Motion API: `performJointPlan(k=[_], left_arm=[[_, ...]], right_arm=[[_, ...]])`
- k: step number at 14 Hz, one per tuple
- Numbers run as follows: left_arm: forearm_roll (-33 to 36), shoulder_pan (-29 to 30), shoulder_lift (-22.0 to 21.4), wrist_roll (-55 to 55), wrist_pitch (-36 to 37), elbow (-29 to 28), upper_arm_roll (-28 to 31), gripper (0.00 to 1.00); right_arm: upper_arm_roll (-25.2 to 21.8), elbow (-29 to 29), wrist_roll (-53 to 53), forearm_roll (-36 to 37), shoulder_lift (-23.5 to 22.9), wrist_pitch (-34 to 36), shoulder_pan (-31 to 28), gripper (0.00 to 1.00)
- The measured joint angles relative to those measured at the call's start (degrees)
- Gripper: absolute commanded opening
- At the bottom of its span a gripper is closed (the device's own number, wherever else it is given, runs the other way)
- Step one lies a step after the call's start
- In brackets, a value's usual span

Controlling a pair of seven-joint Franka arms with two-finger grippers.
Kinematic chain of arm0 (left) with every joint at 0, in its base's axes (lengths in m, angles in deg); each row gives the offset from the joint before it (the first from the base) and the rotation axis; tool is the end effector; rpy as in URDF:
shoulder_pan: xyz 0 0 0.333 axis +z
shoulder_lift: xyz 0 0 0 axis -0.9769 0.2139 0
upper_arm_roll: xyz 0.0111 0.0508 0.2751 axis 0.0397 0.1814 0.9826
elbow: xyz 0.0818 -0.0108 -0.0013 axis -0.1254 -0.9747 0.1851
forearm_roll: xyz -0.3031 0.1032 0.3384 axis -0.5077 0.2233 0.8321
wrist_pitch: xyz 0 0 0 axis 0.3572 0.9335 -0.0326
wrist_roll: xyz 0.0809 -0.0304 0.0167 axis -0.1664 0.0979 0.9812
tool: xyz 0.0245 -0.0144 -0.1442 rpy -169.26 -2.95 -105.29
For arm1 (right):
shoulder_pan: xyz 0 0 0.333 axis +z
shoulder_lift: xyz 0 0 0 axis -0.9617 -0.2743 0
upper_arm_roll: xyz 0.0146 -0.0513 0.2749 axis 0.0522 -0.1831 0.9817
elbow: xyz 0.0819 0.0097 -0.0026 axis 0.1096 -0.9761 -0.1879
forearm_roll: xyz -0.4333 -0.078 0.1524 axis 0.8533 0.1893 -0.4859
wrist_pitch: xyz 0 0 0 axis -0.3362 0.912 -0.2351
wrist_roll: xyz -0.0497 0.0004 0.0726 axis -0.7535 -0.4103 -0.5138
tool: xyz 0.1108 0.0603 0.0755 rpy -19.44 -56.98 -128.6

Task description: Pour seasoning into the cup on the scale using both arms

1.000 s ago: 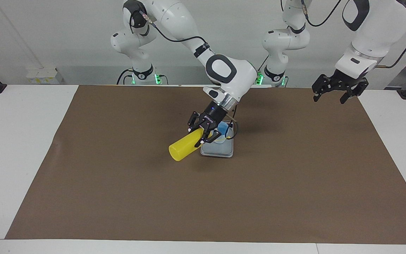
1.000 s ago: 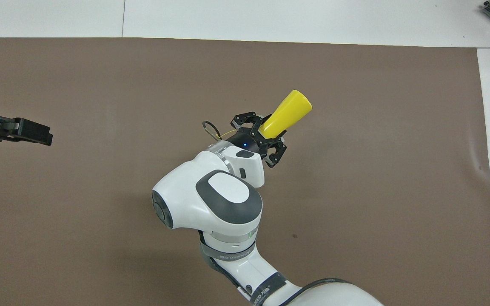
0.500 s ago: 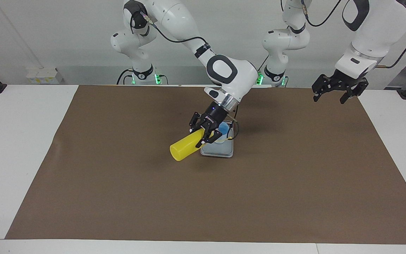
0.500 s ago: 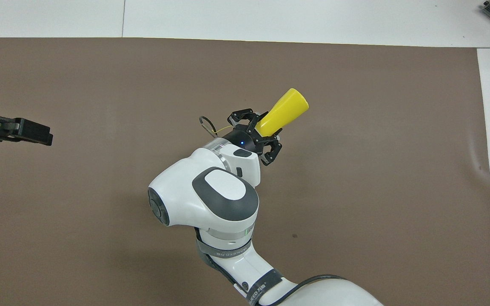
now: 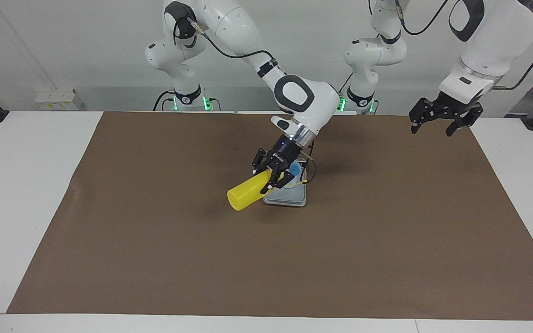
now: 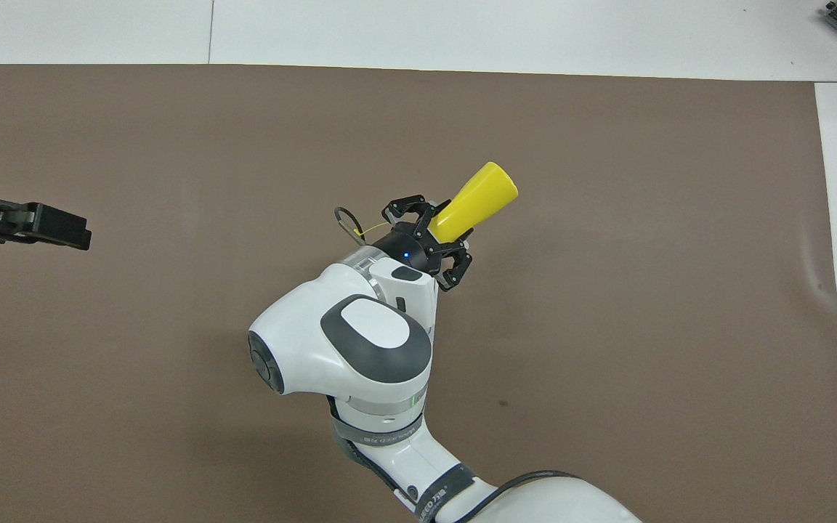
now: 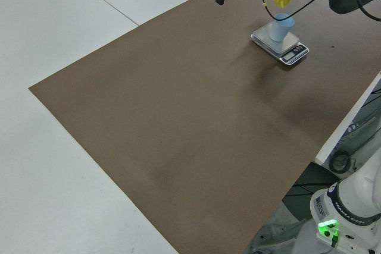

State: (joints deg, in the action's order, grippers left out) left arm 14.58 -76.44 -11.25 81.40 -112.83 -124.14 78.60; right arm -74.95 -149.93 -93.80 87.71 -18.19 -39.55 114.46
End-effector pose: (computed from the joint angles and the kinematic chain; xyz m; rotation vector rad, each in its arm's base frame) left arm 0.6232 -0.0616 0.5445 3.1080 -0.2201 -0.0105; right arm 0.5883 0.4431 0.2900 2.2454 -1.1680 1.2393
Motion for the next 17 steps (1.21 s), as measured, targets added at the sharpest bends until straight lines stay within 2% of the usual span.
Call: performJointPlan(k=[10, 15, 17], left_arm=[[0.0, 0.0, -0.03, -0.07, -0.01, -0.01, -0.07, 1.0], [0.0, 0.0, -0.03, -0.14, -0.01, -0.01, -0.08, 1.0], [0.0, 0.0, -0.03, -0.16, -0.01, -0.01, -0.08, 1.0]], right_arm=[[-0.01, -1.34, -0.27, 0.0, 0.2, -0.93, 0.01, 0.0], [-0.16, 0.75, -0.56, -0.2, 0.81, -0.85, -0.36, 0.0], [-0.33, 1.34, -0.74, -2.55, 1.27, -0.84, -1.01, 0.0]])
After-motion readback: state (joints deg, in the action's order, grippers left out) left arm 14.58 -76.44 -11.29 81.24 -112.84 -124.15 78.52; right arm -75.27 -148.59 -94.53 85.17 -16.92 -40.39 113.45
